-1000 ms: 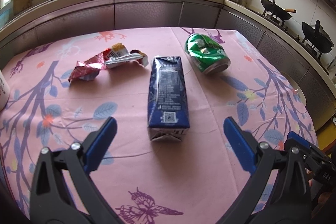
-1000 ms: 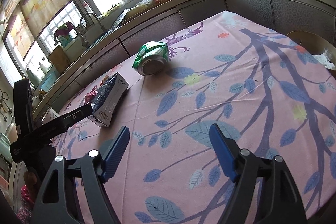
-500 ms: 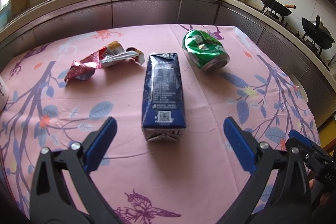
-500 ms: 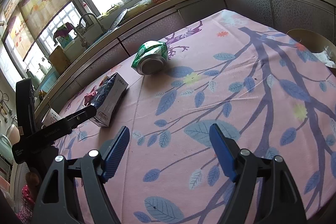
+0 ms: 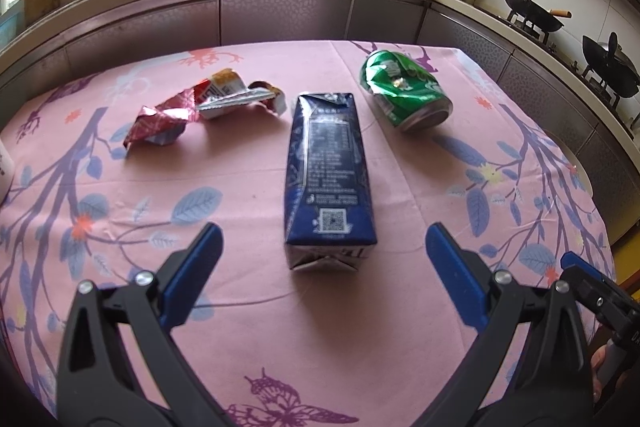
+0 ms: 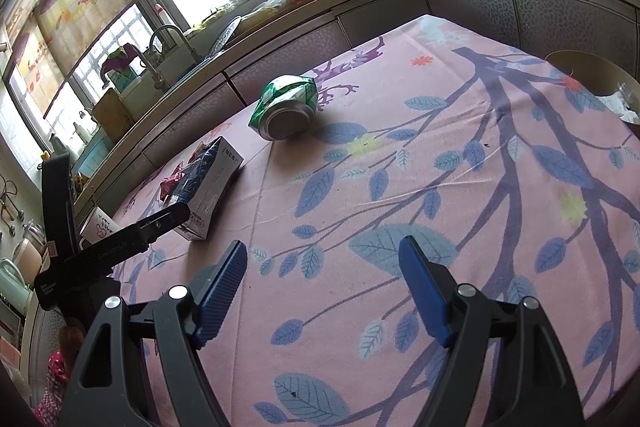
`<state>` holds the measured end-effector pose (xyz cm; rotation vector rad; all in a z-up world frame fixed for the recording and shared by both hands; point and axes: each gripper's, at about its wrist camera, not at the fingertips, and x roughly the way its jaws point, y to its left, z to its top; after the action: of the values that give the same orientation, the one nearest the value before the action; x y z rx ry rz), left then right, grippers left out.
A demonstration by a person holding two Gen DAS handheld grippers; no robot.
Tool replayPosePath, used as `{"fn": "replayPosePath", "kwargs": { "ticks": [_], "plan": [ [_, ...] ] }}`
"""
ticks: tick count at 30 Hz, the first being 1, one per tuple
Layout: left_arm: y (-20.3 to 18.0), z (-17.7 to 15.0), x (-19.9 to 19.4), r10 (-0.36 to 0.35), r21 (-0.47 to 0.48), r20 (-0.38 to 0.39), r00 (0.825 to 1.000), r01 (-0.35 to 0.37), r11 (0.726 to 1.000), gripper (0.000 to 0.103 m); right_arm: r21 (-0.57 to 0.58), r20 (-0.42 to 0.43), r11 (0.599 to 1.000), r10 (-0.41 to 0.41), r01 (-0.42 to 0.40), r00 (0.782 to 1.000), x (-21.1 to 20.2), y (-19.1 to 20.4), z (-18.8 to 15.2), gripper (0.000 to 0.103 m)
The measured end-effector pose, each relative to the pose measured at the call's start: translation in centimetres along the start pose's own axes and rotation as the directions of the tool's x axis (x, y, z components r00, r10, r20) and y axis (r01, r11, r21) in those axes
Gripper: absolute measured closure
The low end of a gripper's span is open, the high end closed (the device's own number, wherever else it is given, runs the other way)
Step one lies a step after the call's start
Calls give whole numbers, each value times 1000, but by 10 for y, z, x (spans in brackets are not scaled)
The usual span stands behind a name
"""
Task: Collect trash
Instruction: 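Move the left gripper toward the blue milk carton, then grasp the blue milk carton with the left gripper, then grasp the red wrapper with the right gripper while the left gripper holds the carton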
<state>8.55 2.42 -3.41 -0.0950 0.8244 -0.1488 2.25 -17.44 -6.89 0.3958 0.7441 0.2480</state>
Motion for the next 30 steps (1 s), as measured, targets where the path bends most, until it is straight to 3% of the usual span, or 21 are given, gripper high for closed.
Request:
{"fn": "replayPosePath", "kwargs": {
  "ticks": [7,9,11,14,18,22,24,28,30],
  "plan": [
    [2,18,21,40,16,9,999,-40,999,8,-9,-5,1000,3,-3,1000,0,1,0,29],
    [2,21,32,32,16,-13,999,-32,999,21,-20,-13,1000,16,-16,1000,1,2,4,32],
    [1,20,41,26,28,-43,999,-25,999,55,-28,-34,999,38,-39,999,6,5,11,46],
    [9,11,28,8,0,-22,1000,-8,1000,55,-67,-85,994,80,-86,993,19,17,25,68],
    [37,-17,-17,-10,-46,48,999,12,999,55,-210,-158,963,138,-170,978,45,64,47,70],
    [76,-46,-60,30,-106,80,996,-22,994,55,-374,-262,887,178,-269,949,100,136,65,70],
    [96,-59,-77,62,-141,81,995,-50,989,55,-404,-320,852,210,-334,924,133,173,73,70],
    [126,-79,-99,93,-194,75,993,-77,978,55,-351,-442,831,260,-432,859,207,237,97,70],
    [134,-86,-103,103,-203,69,992,-87,975,55,-362,-478,830,225,-424,849,242,264,106,70]
  ]
}}
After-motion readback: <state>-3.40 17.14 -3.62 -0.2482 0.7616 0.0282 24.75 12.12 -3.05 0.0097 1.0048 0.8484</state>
